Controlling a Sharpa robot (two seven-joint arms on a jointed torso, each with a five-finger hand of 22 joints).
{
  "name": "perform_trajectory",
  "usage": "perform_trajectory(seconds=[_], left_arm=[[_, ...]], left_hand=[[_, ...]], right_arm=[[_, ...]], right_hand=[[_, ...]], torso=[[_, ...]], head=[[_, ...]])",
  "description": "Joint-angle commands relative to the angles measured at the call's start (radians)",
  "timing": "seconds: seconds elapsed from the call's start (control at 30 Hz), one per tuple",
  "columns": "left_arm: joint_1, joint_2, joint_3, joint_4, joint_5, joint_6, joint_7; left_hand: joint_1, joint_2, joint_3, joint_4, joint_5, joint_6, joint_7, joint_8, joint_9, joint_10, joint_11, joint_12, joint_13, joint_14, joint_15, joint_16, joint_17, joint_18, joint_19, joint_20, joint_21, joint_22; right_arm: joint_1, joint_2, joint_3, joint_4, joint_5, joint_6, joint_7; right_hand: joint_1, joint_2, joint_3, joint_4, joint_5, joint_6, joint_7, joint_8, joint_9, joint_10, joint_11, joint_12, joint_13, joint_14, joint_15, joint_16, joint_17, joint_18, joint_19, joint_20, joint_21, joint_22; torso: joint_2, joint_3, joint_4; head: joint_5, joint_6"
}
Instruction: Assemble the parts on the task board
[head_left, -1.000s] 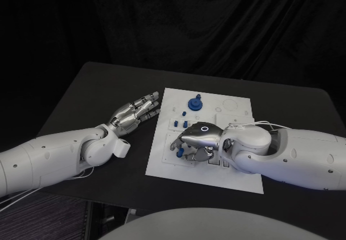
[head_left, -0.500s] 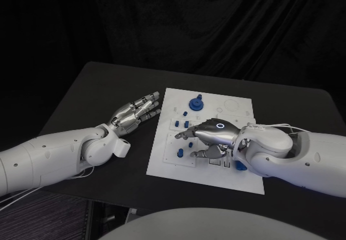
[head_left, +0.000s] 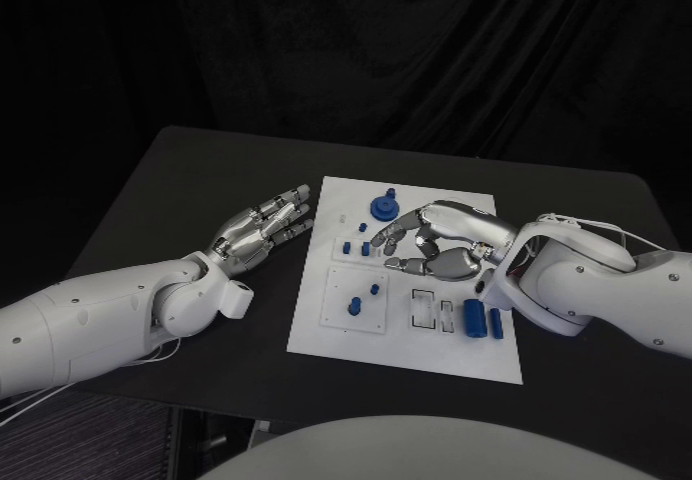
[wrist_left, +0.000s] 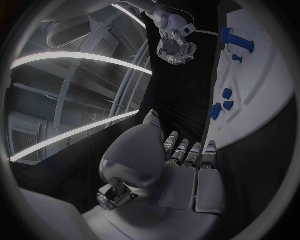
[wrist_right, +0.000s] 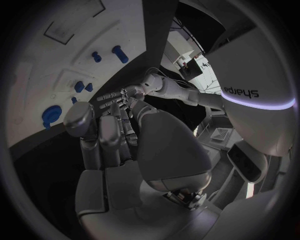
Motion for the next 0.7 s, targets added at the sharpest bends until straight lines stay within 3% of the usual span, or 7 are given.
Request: perform_trajectory(seconds=[0.03,0.23,0.37,0.43,0.5,0.57,0.7], left_arm=[[-0.002,0.001,0.001,0.002,0.005,0.002,0.018],[-0.002,-0.006,0.001,0.008,0.005,-0.004,0.027],[-0.002,-0.013,0.001,0.016,0.005,-0.012,0.037],[-0.002,-0.017,0.001,0.021,0.005,-0.017,0.041],[-0.002,-0.019,0.001,0.026,0.005,-0.022,0.044],[-0.002,-0.023,0.001,0.033,0.005,-0.027,0.047],[-0.001,-0.033,0.001,0.051,0.005,-0.043,0.052]], left_hand=[[0.007,0.005,0.004,0.002,0.002,-0.003,0.005,0.001,0.0,-0.003,-0.002,-0.001,-0.001,0.001,0.004,-0.002,-0.002,0.002,-0.002,0.005,0.005,0.001],[0.003,0.007,0.003,0.004,0.0,0.002,0.005,0.002,0.001,-0.002,-0.003,0.001,0.0,0.001,0.003,-0.002,-0.001,0.002,0.0,0.004,0.006,0.004],[0.001,0.007,0.002,0.004,0.0,0.007,0.005,0.004,0.002,0.001,-0.004,0.004,0.001,0.002,0.001,-0.002,-0.001,0.004,0.002,0.004,0.007,0.009],[0.0,0.007,0.001,0.004,0.0,0.01,0.006,0.004,0.002,0.002,-0.005,0.006,0.001,0.002,0.0,-0.002,-0.001,0.004,0.002,0.004,0.008,0.01],[-0.001,0.007,0.0,0.004,0.0,0.011,0.006,0.005,0.002,0.002,-0.005,0.007,0.001,0.002,0.0,-0.002,-0.001,0.005,0.002,0.004,0.008,0.01],[-0.001,0.008,0.0,0.005,0.0,0.013,0.006,0.005,0.002,0.003,-0.005,0.007,0.001,0.002,-0.001,-0.002,-0.001,0.005,0.002,0.004,0.008,0.009],[-0.002,0.007,-0.001,0.005,-0.002,0.016,0.008,0.006,0.003,0.004,-0.006,0.009,0.002,0.002,-0.002,-0.002,-0.001,0.006,0.003,0.003,0.008,0.009]], right_arm=[[0.003,-0.009,0.0,-0.002,0.235,0.06,0.081],[0.005,-0.054,0.0,0.001,0.263,0.058,0.035],[0.006,-0.109,0.0,0.02,0.141,0.023,-0.092],[0.008,-0.135,0.0,0.032,0.058,0.041,-0.185],[0.013,-0.155,0.0,0.041,-0.014,0.069,-0.267],[0.018,-0.174,0.0,0.051,-0.074,0.108,-0.352],[0.026,-0.209,0.0,0.076,-0.147,0.192,-0.512]], right_hand=[[0.001,0.009,0.006,0.011,-0.002,0.017,0.004,0.006,-0.002,0.012,-0.003,0.007,-0.002,0.004,-0.003,0.006,0.004,-0.011,0.002,-0.006,0.008,0.125],[-0.004,-0.009,0.006,0.027,0.008,0.098,0.005,0.033,0.0,0.071,-0.015,0.042,0.006,0.02,-0.013,0.02,0.024,-0.014,0.01,-0.016,0.026,0.128],[-0.022,-0.035,-0.027,0.025,0.021,0.177,-0.042,0.073,0.023,0.149,-0.061,0.221,0.125,0.03,-0.056,0.018,0.025,-0.016,0.018,-0.052,0.038,0.128],[-0.05,-0.046,-0.054,0.034,-0.004,0.2,-0.048,0.093,0.038,0.2,-0.074,0.341,0.207,0.027,-0.061,0.009,0.013,-0.013,0.014,-0.056,0.028,0.126],[-0.077,-0.045,-0.075,0.043,-0.018,0.207,-0.059,0.111,0.055,0.276,-0.087,0.541,0.46,0.033,-0.072,0.012,0.019,-0.014,0.017,-0.065,0.033,0.127],[-0.133,-0.04,-0.115,0.068,-0.05,0.231,-0.087,0.172,0.106,0.519,-0.106,0.863,0.973,0.066,-0.089,0.056,0.097,-0.022,0.036,-0.082,0.074,0.138],[-0.208,-0.031,-0.158,0.109,-0.059,0.217,-0.091,0.241,0.184,0.585,-0.116,0.948,1.134,0.105,-0.095,0.126,0.226,-0.034,0.062,-0.09,0.145,0.155]], torso=[[0.0,-0.0014,-0.0013],[0.001,-0.0005,-0.0006],[0.0,0.0005,0.0001],[0.0,-0.0001,0.0006],[0.0,-0.0002,0.0004],[0.0,-0.0002,0.0002],[0.0,-0.0001,0.0]], head=[[0.001,0.0],[-0.008,0.0],[-0.026,0.0],[-0.038,0.0],[-0.048,0.0],[-0.063,0.0],[-0.088,0.0]])
